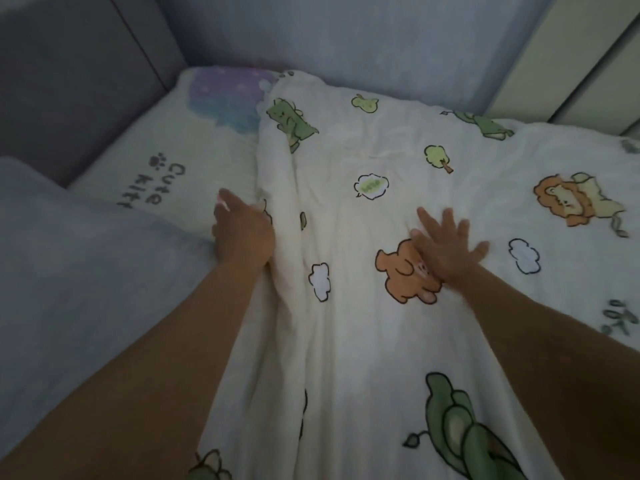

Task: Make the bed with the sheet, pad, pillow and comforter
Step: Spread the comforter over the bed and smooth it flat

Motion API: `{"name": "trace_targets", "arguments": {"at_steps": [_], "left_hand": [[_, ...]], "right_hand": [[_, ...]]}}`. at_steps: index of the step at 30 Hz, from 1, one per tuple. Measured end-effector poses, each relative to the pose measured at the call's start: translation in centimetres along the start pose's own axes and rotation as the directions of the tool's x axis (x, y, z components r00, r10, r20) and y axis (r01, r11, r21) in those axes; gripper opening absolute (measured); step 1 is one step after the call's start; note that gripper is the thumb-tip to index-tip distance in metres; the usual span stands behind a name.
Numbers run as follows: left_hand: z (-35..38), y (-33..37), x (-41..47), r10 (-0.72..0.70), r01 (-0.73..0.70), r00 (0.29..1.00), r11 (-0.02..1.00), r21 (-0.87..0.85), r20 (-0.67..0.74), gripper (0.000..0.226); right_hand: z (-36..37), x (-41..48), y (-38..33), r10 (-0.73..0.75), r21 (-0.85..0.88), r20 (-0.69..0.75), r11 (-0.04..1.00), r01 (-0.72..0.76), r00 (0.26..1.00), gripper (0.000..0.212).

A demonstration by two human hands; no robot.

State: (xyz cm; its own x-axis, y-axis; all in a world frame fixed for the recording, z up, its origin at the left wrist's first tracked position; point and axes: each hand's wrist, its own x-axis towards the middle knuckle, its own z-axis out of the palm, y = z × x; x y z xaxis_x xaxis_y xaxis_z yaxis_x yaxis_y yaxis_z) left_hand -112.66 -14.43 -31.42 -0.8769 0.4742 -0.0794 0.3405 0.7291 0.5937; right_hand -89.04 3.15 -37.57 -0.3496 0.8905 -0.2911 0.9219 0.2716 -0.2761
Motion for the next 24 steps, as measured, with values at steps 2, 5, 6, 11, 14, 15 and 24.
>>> {"name": "trace_targets", "arguments": {"at_steps": [2, 5, 6, 11, 14, 15, 24], "left_hand": [[-0.7, -0.5, -0.2, -0.176, 0.193, 0.968, 0.978, -0.081, 0.180, 0.069], [-2.0, -0.3, -1.1, -0.146, 0.185, 0.922, 0.980, -0.076, 0.359, 0.058], [-2.3, -0.1, -1.4, -0.105, 0.154, 0.929, 0.981, -0.114, 0.355, 0.041], [-6.4, 1.4, -2.4, 0.116, -0.121, 0.993, 0.967, -0.222, -0.036, 0.039], [-9.3, -0.4, -1.8, 0.273, -0.268, 0.951, 0.962, 0.053, -0.142, 0.057], [-9.9, -1.2, -1.6, 0.276, -0.251, 0.957, 0.943, 0.218, -0.091, 0.060], [-7.8, -5.7, -1.0, 0.302, -0.302, 0.948, 0.761, 0.574, 0.099, 0.057]], "right_hand": [[-0.3, -3.8, -1.2, -0.025, -0.007, -0.069, 1.000, 0.025, 0.997, 0.057], [0.3, -9.4, -4.4, -0.208, -0.074, -0.128, 0.977, 0.200, 0.970, 0.067], [0.6, -10.6, -5.4, -0.259, -0.100, -0.104, 0.963, 0.249, 0.960, 0.065], [1.5, -12.8, -7.6, -0.250, -0.160, -0.012, 0.956, 0.245, 0.968, 0.065], [1.6, -12.6, -7.7, -0.196, -0.112, 0.039, 0.973, 0.200, 0.980, 0.066], [1.7, -12.6, -7.9, -0.178, -0.103, 0.059, 0.978, 0.183, 0.982, 0.065], [5.0, -12.3, -10.5, -0.038, -0.087, 0.143, 0.995, 0.051, 0.989, 0.057]]}}
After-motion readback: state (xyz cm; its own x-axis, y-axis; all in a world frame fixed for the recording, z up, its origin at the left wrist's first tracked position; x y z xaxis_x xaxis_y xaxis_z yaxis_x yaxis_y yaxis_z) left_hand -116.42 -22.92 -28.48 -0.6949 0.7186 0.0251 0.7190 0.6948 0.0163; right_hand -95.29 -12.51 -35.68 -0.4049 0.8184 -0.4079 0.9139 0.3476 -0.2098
